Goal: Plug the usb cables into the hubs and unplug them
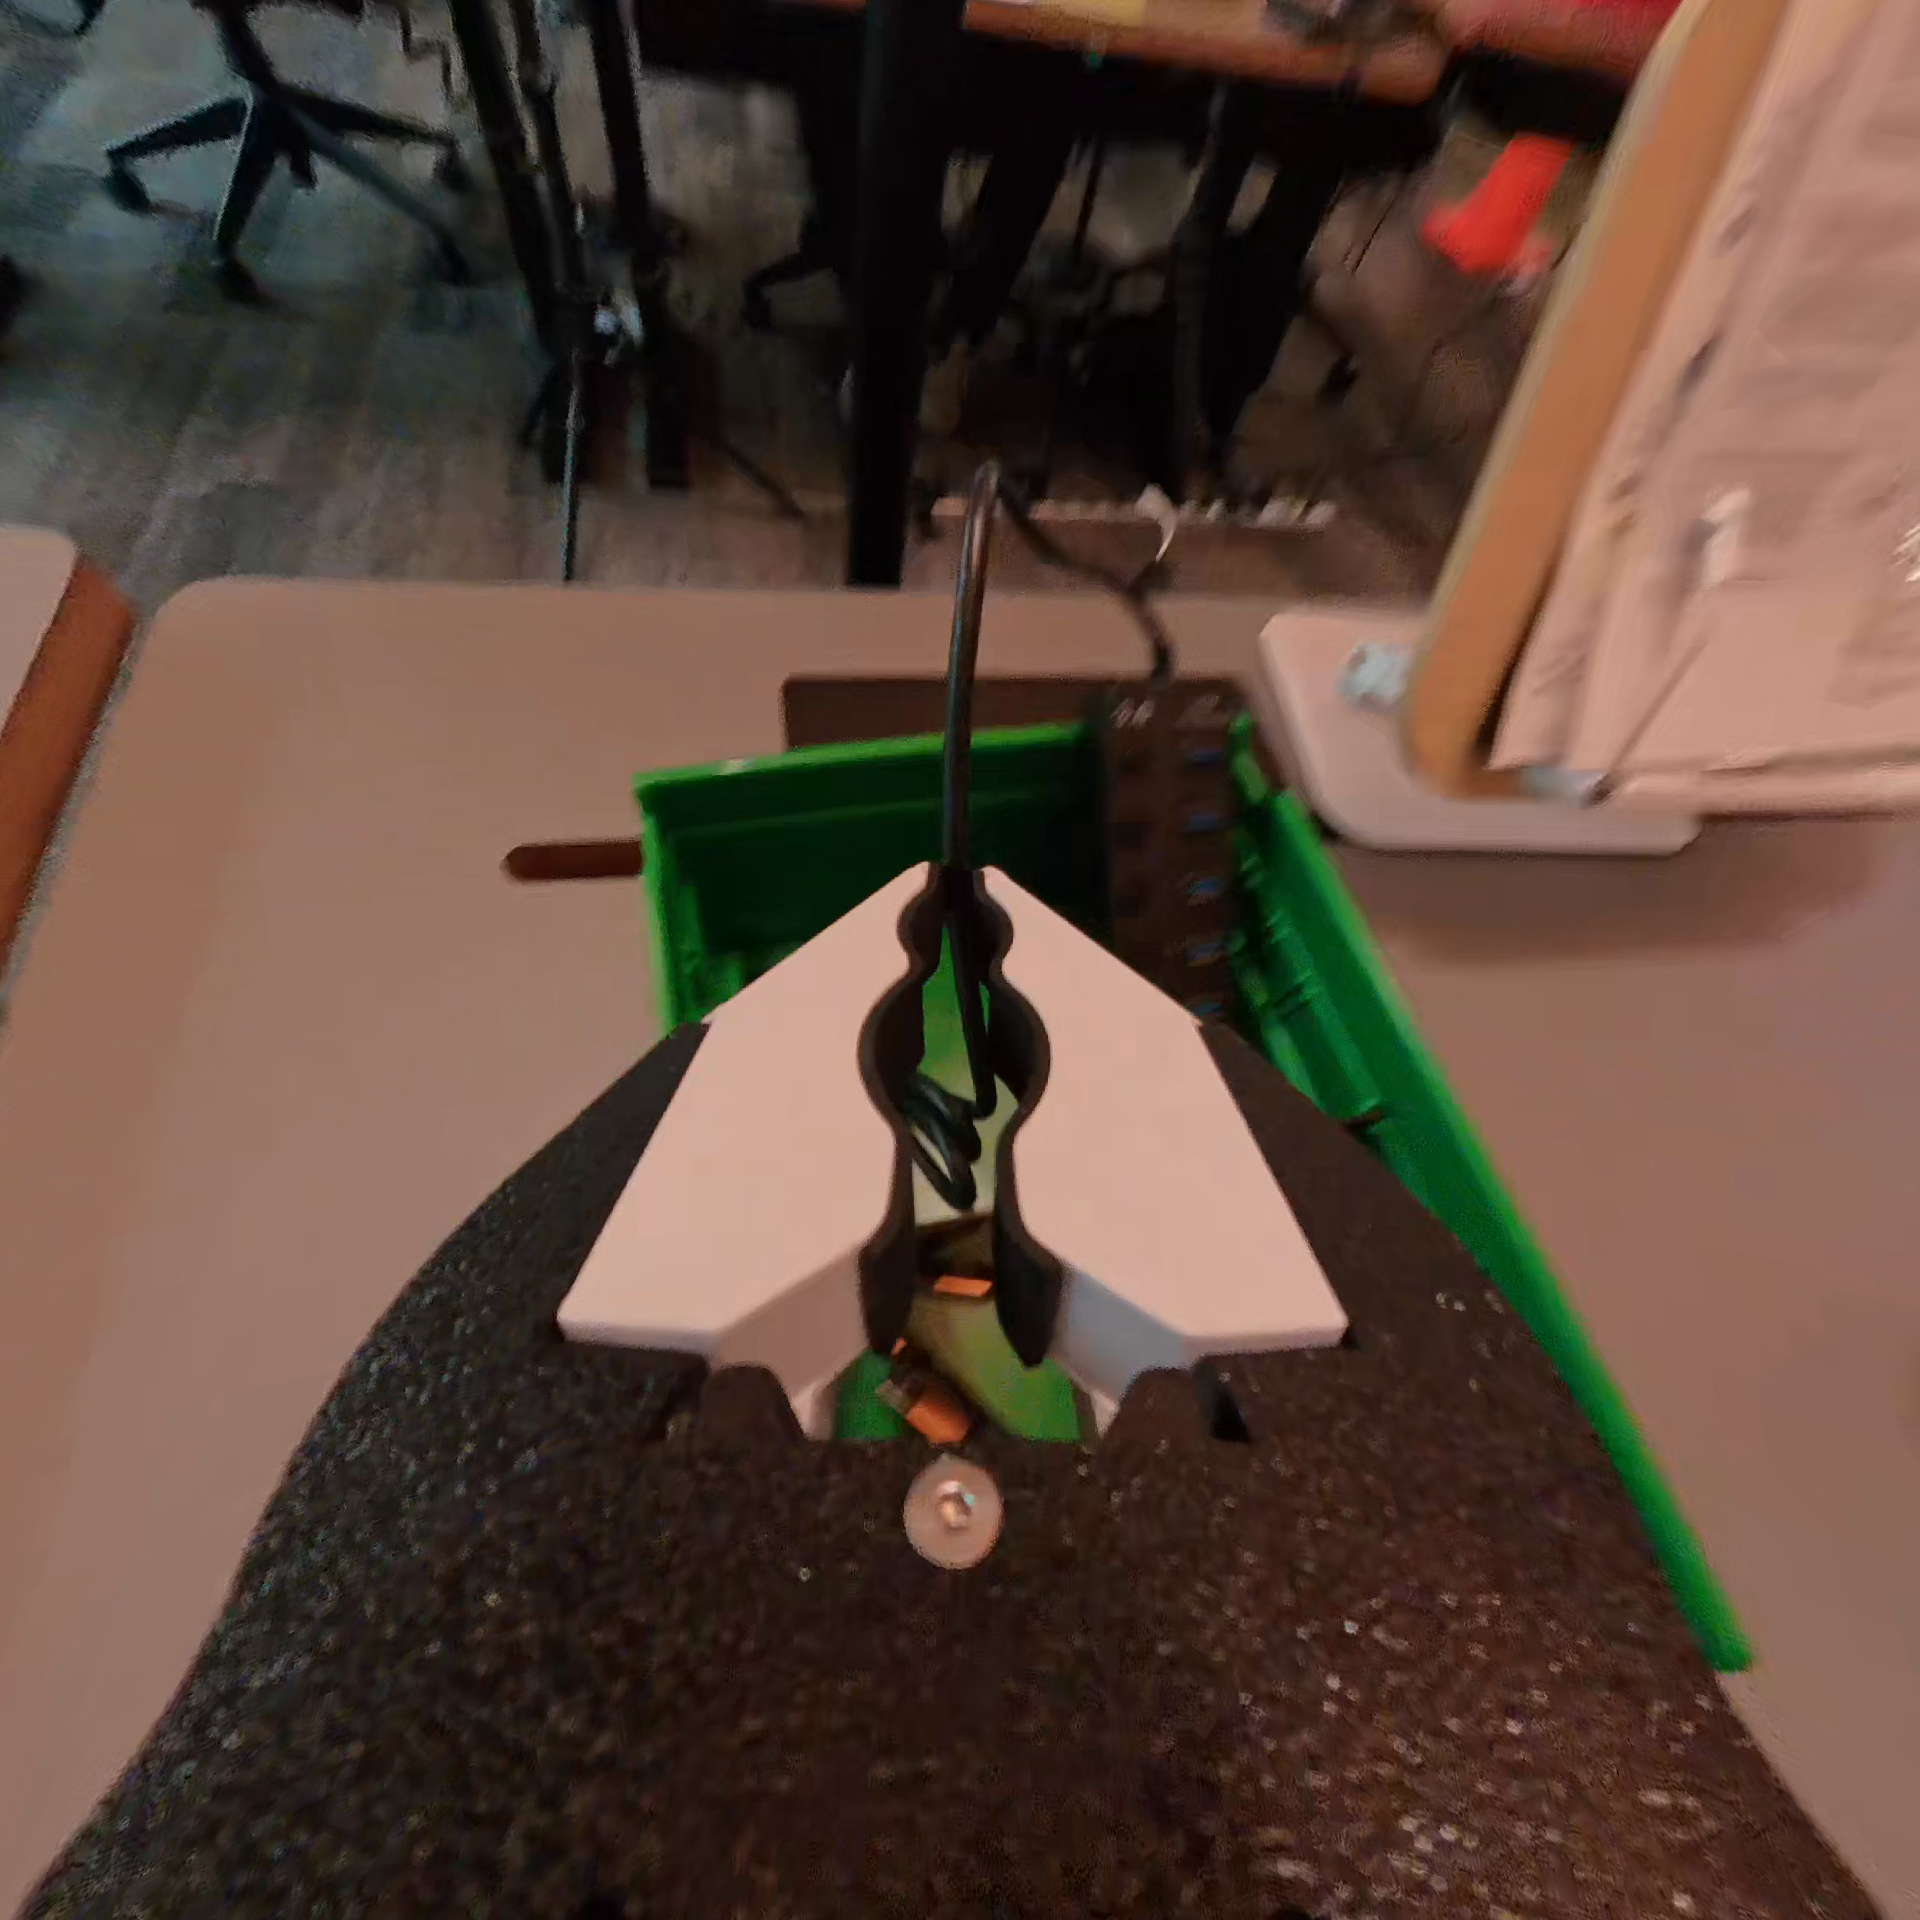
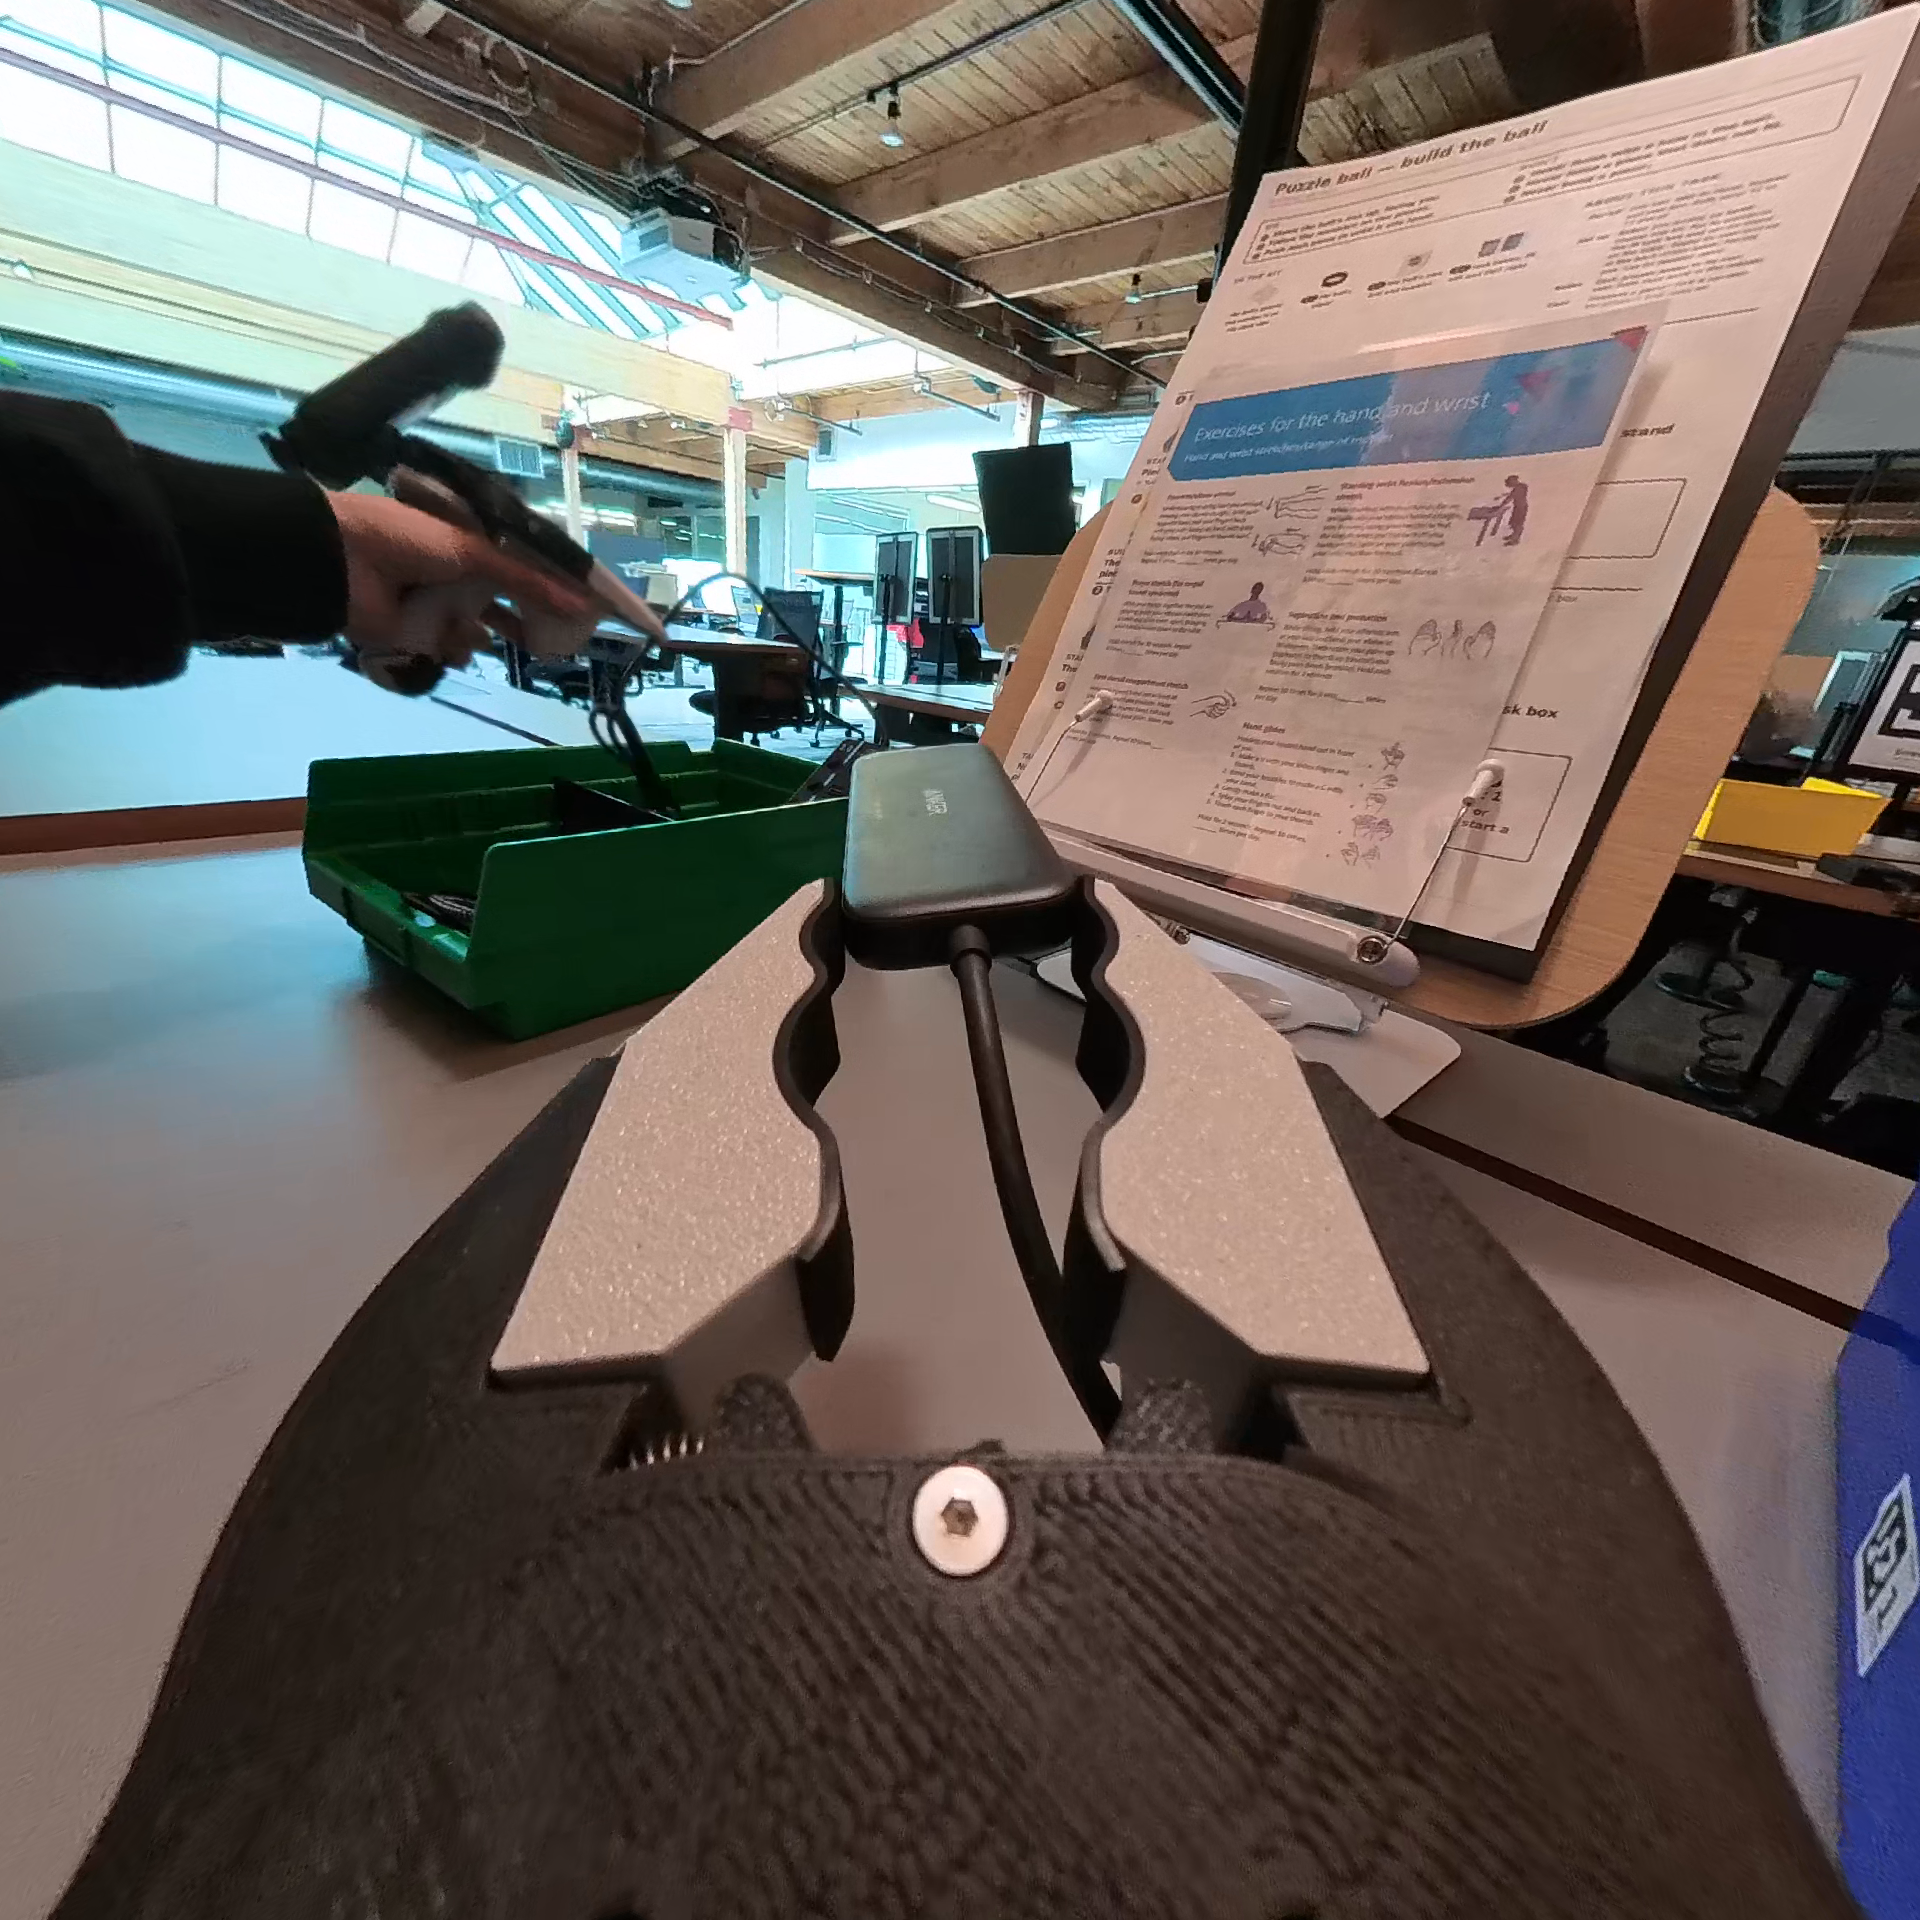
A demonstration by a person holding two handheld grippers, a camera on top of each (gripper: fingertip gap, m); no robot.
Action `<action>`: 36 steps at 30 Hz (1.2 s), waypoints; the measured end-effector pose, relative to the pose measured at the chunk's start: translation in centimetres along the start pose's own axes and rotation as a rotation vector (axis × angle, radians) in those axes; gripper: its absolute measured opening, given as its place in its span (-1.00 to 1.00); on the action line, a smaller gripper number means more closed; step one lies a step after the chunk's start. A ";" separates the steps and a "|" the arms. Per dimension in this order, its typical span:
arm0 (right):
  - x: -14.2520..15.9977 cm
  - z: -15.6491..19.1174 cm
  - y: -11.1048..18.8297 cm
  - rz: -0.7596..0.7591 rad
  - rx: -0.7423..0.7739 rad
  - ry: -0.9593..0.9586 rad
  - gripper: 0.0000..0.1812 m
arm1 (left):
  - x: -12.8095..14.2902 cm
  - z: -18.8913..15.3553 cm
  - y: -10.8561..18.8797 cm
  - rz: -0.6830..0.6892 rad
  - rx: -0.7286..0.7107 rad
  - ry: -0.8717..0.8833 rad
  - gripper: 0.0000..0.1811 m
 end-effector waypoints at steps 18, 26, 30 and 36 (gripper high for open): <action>0.2 0.5 -0.2 0.014 -0.016 0.005 -0.52 | 12.8 -4.3 3.6 0.720 -0.058 -0.591 -0.65; 0.3 0.5 -0.1 0.016 -0.018 0.012 -0.52 | 16.4 -1.8 0.0 0.808 -0.230 -0.652 -0.96; 0.2 0.1 0.0 0.000 -0.013 -0.022 -0.52 | 13.1 -4.2 2.2 0.655 -0.179 -0.687 -1.00; 0.2 -0.1 0.1 -0.001 0.001 -0.026 -0.52 | 8.1 -10.6 7.5 0.333 -0.002 -0.796 -1.00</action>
Point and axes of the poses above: each gripper's, where its closed fingertips meet, y back along the fingers, x out of its underside, z = x × y across the jaws, the point moved 6 cm from there along y, back along the fingers, and after that the axes turned 14 degrees about y, right-handed, at the moved point
